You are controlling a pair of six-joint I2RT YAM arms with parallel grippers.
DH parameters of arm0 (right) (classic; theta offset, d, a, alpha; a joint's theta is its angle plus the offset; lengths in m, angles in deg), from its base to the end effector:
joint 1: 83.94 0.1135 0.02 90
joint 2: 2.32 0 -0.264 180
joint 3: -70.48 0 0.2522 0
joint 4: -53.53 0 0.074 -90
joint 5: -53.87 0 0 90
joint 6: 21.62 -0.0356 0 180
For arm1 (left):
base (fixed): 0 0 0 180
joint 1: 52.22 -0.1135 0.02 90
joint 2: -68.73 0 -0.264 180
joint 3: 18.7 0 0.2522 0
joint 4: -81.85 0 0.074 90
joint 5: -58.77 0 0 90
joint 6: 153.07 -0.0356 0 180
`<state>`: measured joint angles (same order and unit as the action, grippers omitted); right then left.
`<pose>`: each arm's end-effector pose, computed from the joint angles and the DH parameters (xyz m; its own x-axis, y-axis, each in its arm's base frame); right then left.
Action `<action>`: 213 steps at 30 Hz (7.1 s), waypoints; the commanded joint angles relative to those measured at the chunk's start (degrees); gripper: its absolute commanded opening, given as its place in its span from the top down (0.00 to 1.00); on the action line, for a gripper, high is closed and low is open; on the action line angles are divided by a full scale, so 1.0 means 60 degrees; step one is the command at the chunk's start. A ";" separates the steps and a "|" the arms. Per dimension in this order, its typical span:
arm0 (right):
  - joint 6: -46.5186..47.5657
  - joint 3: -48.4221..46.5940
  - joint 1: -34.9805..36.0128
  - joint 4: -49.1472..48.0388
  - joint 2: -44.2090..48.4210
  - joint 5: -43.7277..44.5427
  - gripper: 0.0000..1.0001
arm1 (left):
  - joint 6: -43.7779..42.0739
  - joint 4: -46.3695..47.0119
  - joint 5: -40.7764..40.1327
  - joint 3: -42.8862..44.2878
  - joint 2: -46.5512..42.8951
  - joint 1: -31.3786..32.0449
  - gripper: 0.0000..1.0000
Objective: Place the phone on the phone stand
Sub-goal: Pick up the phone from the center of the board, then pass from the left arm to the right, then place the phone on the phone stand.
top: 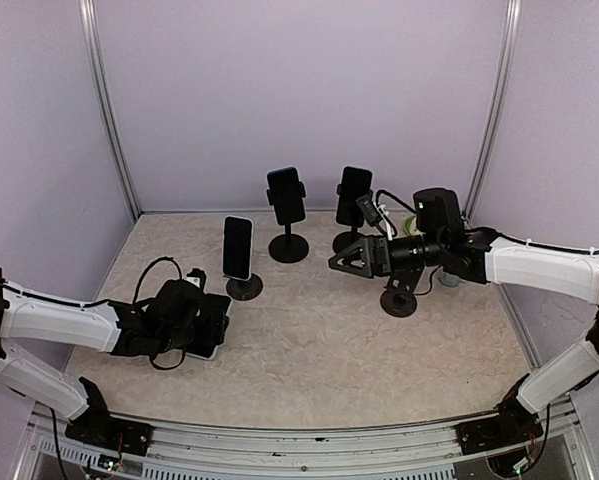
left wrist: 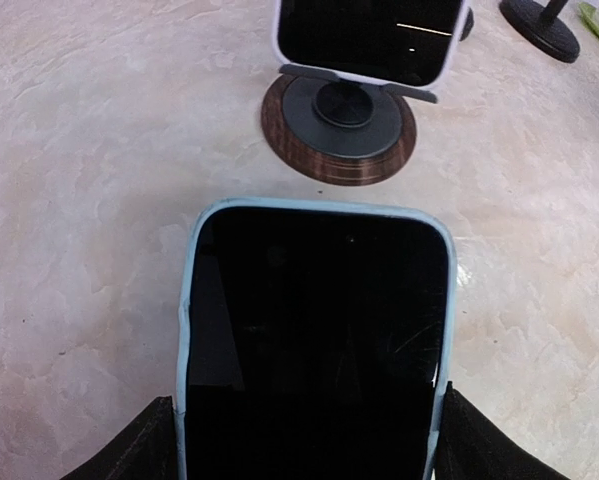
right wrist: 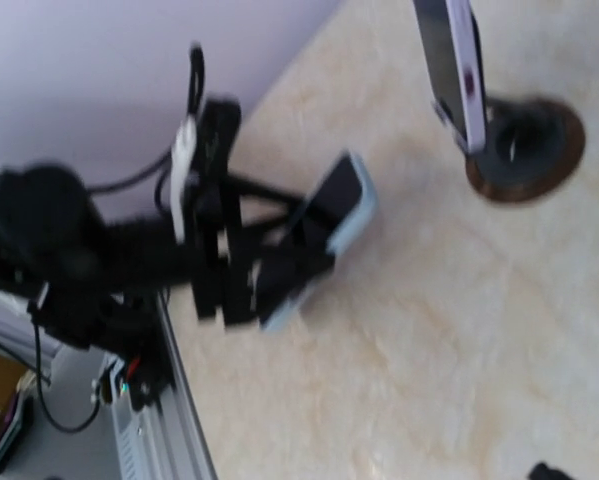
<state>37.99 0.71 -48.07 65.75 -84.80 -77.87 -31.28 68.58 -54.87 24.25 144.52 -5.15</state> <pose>0.2476 0.2083 0.2774 -0.7633 -0.0861 -0.6403 -0.6264 0.3414 0.7008 0.1746 -0.1667 0.1558 -0.6708 0.0126 -0.7415 0.1506 0.9813 -0.1196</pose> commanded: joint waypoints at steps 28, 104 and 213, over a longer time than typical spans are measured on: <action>0.0304 -0.1146 0.0797 0.1960 -0.0584 0.0604 0.29 | -0.0988 0.0929 -0.2852 0.3610 0.2061 0.4215 0.27; 0.2295 -0.2430 -0.0724 0.2835 -0.1242 -0.0315 1.00 | -0.1186 0.1983 -0.3628 0.2877 0.1355 0.5146 0.01; 0.8826 -0.3057 -0.5071 0.7308 -0.0770 0.0503 1.00 | -0.1589 0.1389 -0.0188 0.0904 -0.1371 0.4159 0.01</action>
<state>91.02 -18.30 -77.86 112.35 -90.68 -73.85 -40.24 75.31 -56.90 29.70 135.77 20.40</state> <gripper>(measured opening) 0.099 0.988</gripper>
